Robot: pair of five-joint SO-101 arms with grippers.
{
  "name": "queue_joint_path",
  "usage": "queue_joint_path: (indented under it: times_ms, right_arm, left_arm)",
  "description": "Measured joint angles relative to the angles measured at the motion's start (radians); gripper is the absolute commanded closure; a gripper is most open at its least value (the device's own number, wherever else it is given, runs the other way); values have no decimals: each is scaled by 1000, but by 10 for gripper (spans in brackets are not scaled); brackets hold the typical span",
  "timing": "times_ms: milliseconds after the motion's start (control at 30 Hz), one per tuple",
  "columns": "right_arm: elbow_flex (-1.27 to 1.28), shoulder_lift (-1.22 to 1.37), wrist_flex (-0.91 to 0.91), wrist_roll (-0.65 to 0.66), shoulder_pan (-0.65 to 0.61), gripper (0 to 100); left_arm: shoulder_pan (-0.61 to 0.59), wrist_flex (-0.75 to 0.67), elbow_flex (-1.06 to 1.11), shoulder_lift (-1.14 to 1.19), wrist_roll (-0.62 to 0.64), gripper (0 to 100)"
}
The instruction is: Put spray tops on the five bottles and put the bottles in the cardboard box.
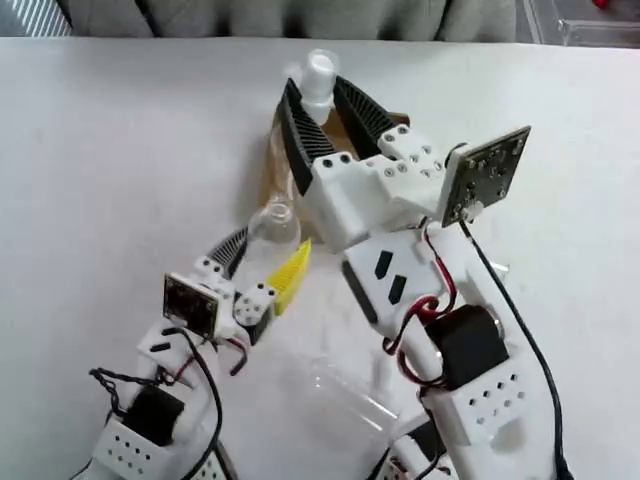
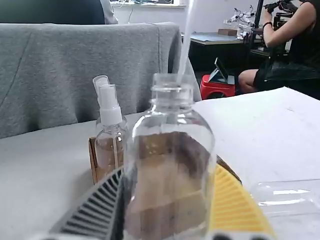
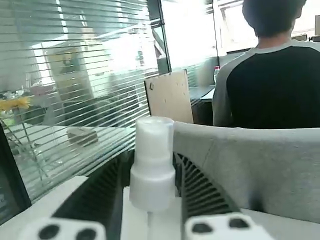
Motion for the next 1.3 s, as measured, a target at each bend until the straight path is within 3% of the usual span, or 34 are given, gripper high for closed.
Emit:
queue_joint_path:
  times_ms: [733,1300]
  right_arm:
    - [-35,0,43,-2,-55,984]
    - [183,2,43,-2,-58,967]
  left_arm:
    - [0,0,0,0,0,980]
    - [0,0,0,0,0,980]
